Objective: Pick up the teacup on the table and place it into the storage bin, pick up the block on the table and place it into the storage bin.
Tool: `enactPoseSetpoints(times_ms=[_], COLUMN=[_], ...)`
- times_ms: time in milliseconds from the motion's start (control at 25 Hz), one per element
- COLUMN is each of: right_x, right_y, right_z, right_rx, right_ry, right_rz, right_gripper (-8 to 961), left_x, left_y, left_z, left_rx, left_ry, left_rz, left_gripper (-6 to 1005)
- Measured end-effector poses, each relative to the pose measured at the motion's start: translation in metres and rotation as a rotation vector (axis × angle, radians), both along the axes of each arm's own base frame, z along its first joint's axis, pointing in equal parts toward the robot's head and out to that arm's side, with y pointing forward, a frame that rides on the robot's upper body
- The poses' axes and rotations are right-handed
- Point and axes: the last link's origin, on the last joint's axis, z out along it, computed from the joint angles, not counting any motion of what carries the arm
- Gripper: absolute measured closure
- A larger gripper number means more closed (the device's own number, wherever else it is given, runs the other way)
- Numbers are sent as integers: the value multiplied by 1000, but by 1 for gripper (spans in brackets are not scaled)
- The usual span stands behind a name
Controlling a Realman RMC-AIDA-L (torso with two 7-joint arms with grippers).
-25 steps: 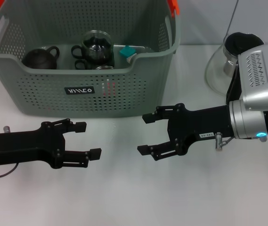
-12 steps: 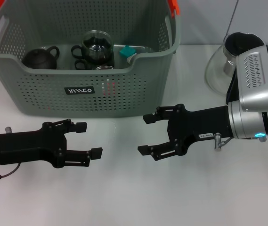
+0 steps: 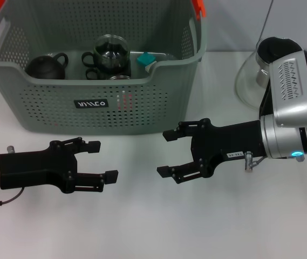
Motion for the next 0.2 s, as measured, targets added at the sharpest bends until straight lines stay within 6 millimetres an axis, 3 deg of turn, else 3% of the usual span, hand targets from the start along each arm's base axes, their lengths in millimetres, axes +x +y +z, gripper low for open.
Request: enactPoseSetpoints(times_ms=[200], right_x=[0], right_y=[0], right_z=[0], right_rx=[0], right_ry=[0], right_rz=[1], right_gripper=[69], left_x=[0], left_y=[0], left_z=[0], left_rx=[2], left_ry=[-1], left_rz=[2], left_gripper=[43])
